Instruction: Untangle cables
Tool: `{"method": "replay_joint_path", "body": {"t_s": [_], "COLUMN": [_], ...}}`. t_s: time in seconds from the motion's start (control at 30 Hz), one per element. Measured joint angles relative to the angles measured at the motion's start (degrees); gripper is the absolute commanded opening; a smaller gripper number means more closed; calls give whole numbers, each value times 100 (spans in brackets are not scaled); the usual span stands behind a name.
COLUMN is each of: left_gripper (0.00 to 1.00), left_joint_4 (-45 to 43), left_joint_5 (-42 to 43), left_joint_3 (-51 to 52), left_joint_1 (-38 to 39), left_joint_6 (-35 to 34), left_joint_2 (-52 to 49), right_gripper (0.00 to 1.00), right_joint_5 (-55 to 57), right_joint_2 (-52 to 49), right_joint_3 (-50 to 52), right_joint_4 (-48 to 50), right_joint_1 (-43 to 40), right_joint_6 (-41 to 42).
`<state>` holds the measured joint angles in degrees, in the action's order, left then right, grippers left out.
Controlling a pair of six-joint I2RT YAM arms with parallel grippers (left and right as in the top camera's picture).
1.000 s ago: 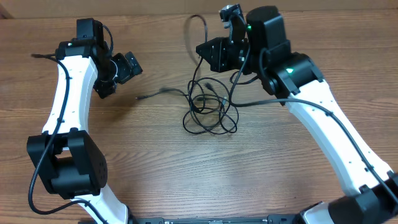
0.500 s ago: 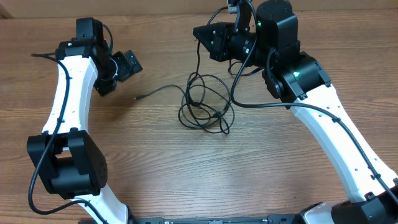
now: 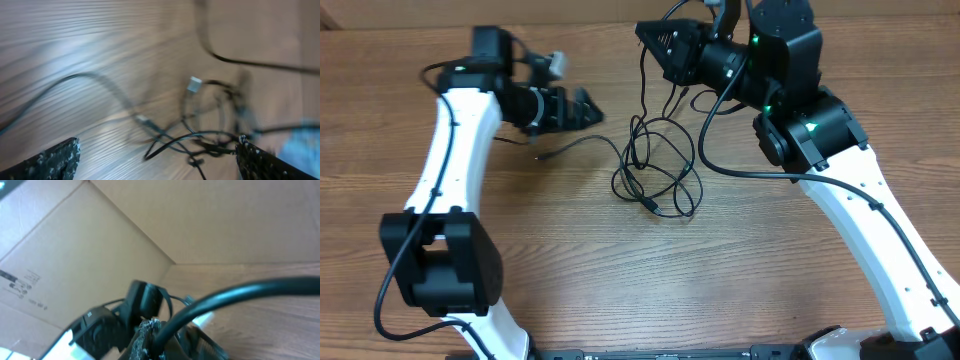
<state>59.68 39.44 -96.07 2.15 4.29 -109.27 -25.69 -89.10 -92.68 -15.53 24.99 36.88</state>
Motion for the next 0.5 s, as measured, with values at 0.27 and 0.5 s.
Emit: {"method": "replay_joint_path", "body": {"t_s": [0.27,0.5], "left_gripper": [76,66], "left_joint_4": [-7,-63], "left_joint_5": [839,750], "left_joint_3": [15,17], "left_joint_1": [693,911], "left_joint_6": [1099,1036], "left_joint_2": [0,-122], "right_gripper": [4,4], "right_joint_5": [44,48], "right_joint_2": [2,2], "right_joint_3": [0,0], "right_joint_4": [96,114], "right_joint_1": [-59,-59], "right_joint_6": [153,192]}}
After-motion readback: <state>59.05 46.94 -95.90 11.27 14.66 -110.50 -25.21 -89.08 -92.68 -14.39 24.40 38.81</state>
